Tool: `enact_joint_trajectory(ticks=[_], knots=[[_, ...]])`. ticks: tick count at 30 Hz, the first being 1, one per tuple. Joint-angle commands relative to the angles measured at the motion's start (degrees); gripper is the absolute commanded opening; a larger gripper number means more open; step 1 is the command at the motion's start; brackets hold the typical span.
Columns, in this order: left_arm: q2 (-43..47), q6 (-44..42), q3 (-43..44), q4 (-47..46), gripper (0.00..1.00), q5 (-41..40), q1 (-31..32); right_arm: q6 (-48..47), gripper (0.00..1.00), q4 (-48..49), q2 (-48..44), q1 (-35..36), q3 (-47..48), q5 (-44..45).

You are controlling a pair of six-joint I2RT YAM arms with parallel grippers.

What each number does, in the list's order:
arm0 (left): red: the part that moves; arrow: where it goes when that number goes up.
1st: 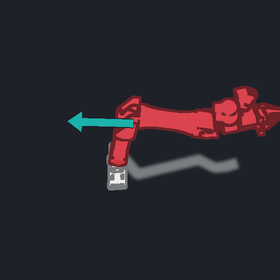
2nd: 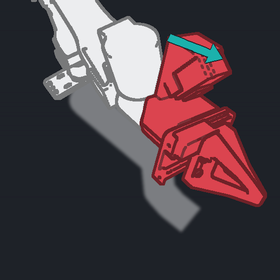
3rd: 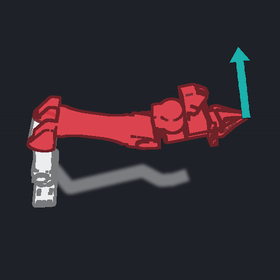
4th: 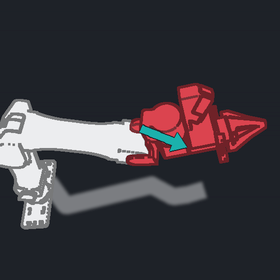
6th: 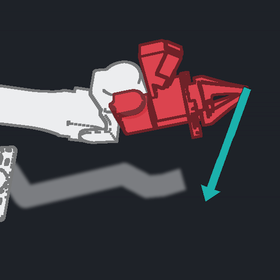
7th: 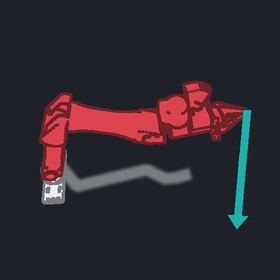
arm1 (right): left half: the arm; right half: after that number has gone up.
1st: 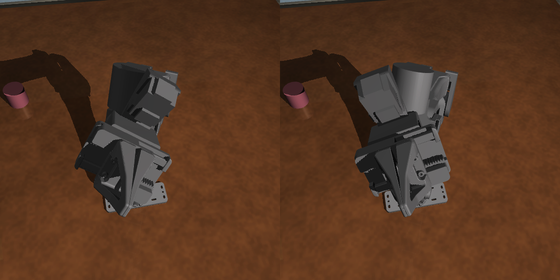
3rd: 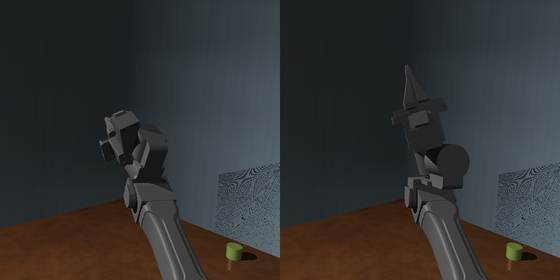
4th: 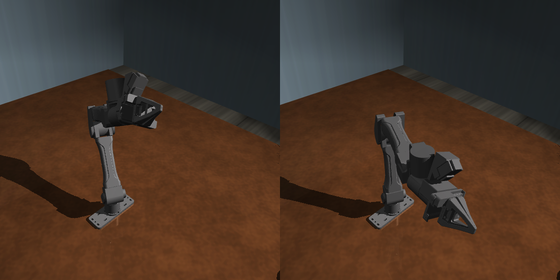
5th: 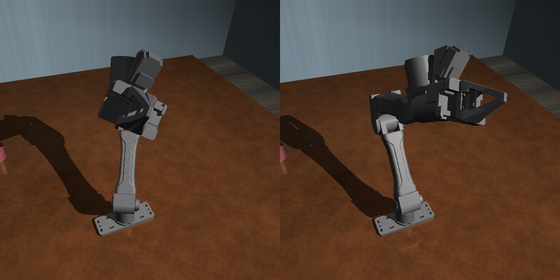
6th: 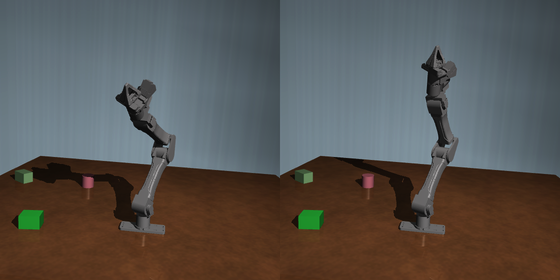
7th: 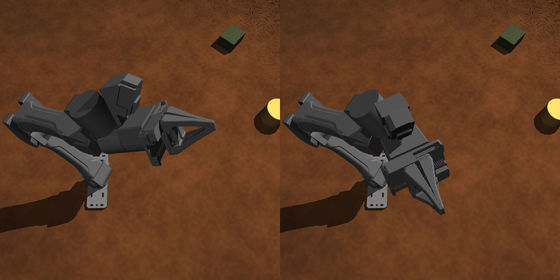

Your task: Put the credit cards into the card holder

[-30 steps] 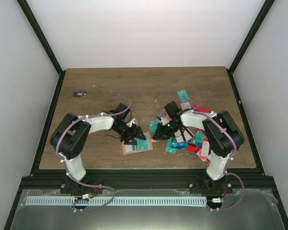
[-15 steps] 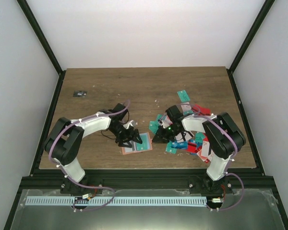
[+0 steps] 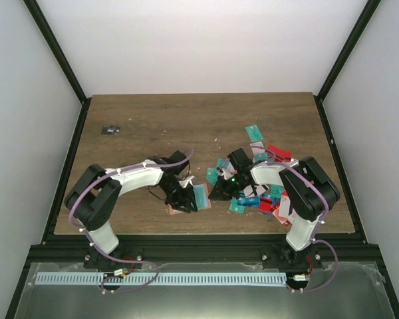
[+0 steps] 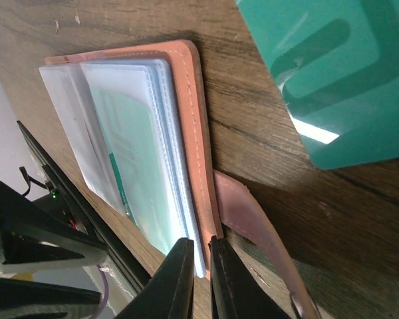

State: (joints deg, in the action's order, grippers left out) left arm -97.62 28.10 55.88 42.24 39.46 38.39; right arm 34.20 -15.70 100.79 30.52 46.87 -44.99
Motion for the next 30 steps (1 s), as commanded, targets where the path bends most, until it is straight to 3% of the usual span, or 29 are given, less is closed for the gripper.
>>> enact_joint_trajectory(ticks=[1, 7, 30], knots=[[-2.3, -2.1, 2.3, 3.4, 0.3, -4.8, 3.1, 0.4, 0.1, 0.6, -1.3, 0.4, -0.1, -0.2], [-3.2, -3.2, 2.7, 3.3, 0.29, -12.1, 5.6, 0.7, 0.1, 0.3, -1.9, 0.5, -0.9, 0.8], [-5.9, -2.5, 5.6, -7.7, 0.23, -14.3, 8.5, -2.4, 0.1, -3.1, -2.8, 0.5, -1.3, 1.8]])
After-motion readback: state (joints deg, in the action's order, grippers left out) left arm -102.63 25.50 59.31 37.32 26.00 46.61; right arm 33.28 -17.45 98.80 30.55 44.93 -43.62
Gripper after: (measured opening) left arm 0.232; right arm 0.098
